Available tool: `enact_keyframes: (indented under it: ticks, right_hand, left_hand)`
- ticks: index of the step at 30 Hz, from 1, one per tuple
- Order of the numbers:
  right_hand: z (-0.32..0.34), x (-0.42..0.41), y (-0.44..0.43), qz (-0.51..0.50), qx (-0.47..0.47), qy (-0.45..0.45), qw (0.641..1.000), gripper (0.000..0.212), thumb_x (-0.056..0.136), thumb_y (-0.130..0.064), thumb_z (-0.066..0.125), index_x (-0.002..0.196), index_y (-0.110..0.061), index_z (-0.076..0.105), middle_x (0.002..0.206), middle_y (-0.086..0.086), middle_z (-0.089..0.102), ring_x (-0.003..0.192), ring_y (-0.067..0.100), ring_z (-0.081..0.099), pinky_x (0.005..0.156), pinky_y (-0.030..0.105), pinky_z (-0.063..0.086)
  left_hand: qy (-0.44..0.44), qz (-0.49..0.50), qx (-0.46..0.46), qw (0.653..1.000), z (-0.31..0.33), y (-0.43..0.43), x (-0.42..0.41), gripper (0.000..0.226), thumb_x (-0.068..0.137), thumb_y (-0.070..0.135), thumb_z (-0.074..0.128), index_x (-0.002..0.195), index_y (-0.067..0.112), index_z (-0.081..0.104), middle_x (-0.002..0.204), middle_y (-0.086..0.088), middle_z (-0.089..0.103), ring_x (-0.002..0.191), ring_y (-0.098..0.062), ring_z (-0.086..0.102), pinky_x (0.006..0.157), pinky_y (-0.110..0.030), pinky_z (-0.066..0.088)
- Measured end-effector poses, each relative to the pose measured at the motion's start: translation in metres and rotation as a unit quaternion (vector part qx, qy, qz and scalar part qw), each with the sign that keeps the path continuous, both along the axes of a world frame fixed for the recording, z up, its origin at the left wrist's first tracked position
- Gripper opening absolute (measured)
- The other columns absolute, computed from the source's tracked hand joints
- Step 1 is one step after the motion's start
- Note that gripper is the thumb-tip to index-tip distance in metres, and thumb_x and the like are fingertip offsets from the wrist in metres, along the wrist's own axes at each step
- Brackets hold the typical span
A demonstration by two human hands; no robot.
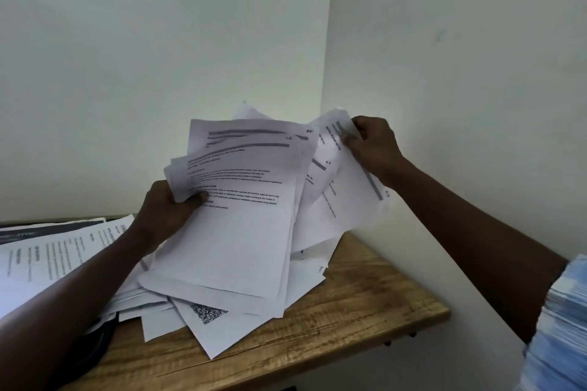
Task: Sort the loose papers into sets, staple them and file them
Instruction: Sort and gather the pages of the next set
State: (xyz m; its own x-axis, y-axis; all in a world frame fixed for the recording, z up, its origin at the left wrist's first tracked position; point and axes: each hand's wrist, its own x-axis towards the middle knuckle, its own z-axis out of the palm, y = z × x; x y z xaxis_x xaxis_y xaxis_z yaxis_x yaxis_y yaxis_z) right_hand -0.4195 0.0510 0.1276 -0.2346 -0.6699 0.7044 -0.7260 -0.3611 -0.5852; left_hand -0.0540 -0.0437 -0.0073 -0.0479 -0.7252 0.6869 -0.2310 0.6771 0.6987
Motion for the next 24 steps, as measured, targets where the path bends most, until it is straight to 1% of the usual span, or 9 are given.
enact_keyframes:
  ticks: [2,4,6,7,9,13,16,19,24]
  right_hand:
    - [0.007,0.003,0.002,-0.055,-0.036,0.026,0.998,0.013,0.093,-0.017,0.058,0.086,-0.008,0.065,0.079,0.01,0.067,0.075,0.025,0.061,0.067,0.034,0.045]
    - [0.013,0.006,0.006,-0.089,-0.067,0.028,0.993,0.013,0.093,-0.015,0.054,0.089,-0.01,0.065,0.081,0.005,0.068,0.081,0.029,0.064,0.069,0.035,0.046]
    - [0.018,0.009,0.009,-0.133,-0.098,0.043,0.985,0.014,0.093,-0.015,0.052,0.095,-0.013,0.066,0.09,0.005,0.071,0.089,0.033,0.065,0.079,0.038,0.048]
    - [0.02,0.01,0.011,-0.164,-0.116,0.059,0.978,0.016,0.094,-0.016,0.051,0.098,-0.015,0.066,0.094,0.007,0.072,0.092,0.035,0.065,0.085,0.039,0.045]
    - [0.024,0.016,0.016,-0.234,-0.167,0.084,0.954,0.02,0.093,-0.017,0.047,0.1,-0.016,0.066,0.094,0.008,0.072,0.091,0.036,0.063,0.089,0.04,0.035]
    - [0.033,0.026,0.025,-0.346,-0.287,0.138,0.883,0.02,0.089,-0.021,0.044,0.09,-0.016,0.063,0.086,0.005,0.067,0.086,0.032,0.057,0.097,0.048,0.035]
    - [0.042,0.031,0.032,-0.35,-0.335,0.19,0.854,0.015,0.088,-0.019,0.047,0.09,-0.016,0.062,0.089,0.003,0.062,0.093,0.03,0.054,0.102,0.052,0.034]
    - [0.054,0.036,0.039,-0.318,-0.372,0.224,0.843,0.014,0.086,-0.017,0.048,0.089,-0.016,0.061,0.09,0.002,0.061,0.095,0.029,0.054,0.106,0.053,0.034]
    - [0.072,0.046,0.045,-0.271,-0.392,0.282,0.833,0.013,0.085,-0.018,0.048,0.087,-0.013,0.06,0.084,0.004,0.059,0.087,0.03,0.052,0.097,0.049,0.035]
  left_hand:
    - [0.032,-0.003,0.03,0.999,0.001,0.0,-0.001,0.026,0.088,0.016,0.083,0.11,0.021,0.072,0.113,-0.009,0.075,0.105,-0.031,0.07,0.098,-0.053,0.056]
    - [0.063,-0.004,0.045,0.997,0.002,0.002,-0.001,0.026,0.088,0.013,0.081,0.112,0.016,0.071,0.112,-0.011,0.074,0.106,-0.032,0.069,0.097,-0.047,0.056]
    - [0.09,-0.007,0.062,0.994,0.003,0.003,0.0,0.022,0.088,0.013,0.081,0.108,0.016,0.072,0.107,-0.007,0.076,0.105,-0.032,0.07,0.095,-0.041,0.054]
    - [0.099,-0.009,0.073,0.992,0.003,0.004,0.0,0.018,0.088,0.013,0.081,0.102,0.019,0.073,0.103,-0.002,0.076,0.103,-0.032,0.07,0.094,-0.042,0.055]
    - [0.114,-0.006,0.093,0.989,0.004,0.004,0.002,0.014,0.087,0.014,0.082,0.094,0.023,0.073,0.096,0.006,0.078,0.099,-0.034,0.071,0.094,-0.048,0.058]
    - [0.133,0.002,0.115,0.984,0.002,0.0,0.004,0.013,0.089,0.015,0.081,0.1,0.016,0.075,0.106,-0.011,0.077,0.099,-0.033,0.072,0.098,-0.054,0.057]
    - [0.145,0.015,0.118,0.982,0.001,0.0,0.005,0.025,0.088,0.013,0.081,0.112,0.007,0.074,0.111,-0.017,0.075,0.104,-0.036,0.072,0.099,-0.054,0.056]
    - [0.159,0.028,0.121,0.98,0.001,0.0,0.008,0.027,0.088,0.014,0.082,0.112,0.005,0.074,0.111,-0.018,0.075,0.105,-0.036,0.072,0.1,-0.056,0.055]
    - [0.168,0.021,0.121,0.978,0.004,0.006,0.008,0.023,0.092,0.007,0.076,0.114,0.001,0.07,0.114,-0.019,0.072,0.1,-0.033,0.07,0.098,-0.048,0.055]
